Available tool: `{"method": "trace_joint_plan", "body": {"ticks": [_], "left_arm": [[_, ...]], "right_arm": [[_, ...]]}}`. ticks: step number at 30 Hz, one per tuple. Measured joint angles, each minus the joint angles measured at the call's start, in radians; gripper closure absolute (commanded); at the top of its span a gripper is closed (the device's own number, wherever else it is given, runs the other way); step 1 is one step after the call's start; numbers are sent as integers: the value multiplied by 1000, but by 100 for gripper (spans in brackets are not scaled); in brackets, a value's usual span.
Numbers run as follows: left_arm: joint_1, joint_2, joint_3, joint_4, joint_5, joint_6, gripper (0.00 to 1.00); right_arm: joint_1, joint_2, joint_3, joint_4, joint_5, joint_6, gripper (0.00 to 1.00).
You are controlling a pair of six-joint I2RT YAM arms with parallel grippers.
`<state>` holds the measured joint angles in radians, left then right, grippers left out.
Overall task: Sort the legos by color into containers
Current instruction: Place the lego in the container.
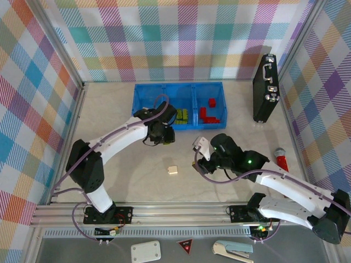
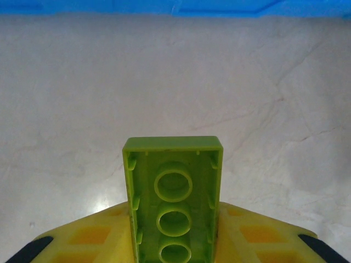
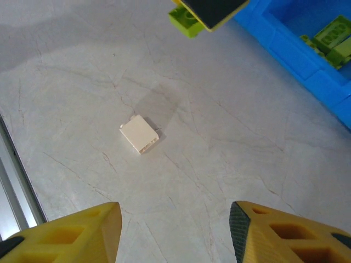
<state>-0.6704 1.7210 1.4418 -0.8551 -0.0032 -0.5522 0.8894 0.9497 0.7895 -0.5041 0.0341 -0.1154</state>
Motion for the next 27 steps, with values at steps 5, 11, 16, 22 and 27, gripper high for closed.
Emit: {"method": "trace_joint_plan", "body": {"ticks": [5, 11, 16, 22, 27], "left_arm": [[33, 142, 183, -36, 8, 55, 62], [44, 301, 433, -86, -29, 103, 62], [57, 417, 573, -113, -82, 121, 62], [84, 530, 684, -129, -156, 127, 62], [98, 585, 734, -100, -175, 127, 61]], "right_arm": [[0, -43, 0, -34, 34, 24, 43], [0, -92, 0, -86, 72, 39, 43], [0, -143, 3, -121, 101, 61, 43], [0, -172, 15, -160, 126, 87, 44], [0, -182, 23, -180, 135, 105, 44]]}}
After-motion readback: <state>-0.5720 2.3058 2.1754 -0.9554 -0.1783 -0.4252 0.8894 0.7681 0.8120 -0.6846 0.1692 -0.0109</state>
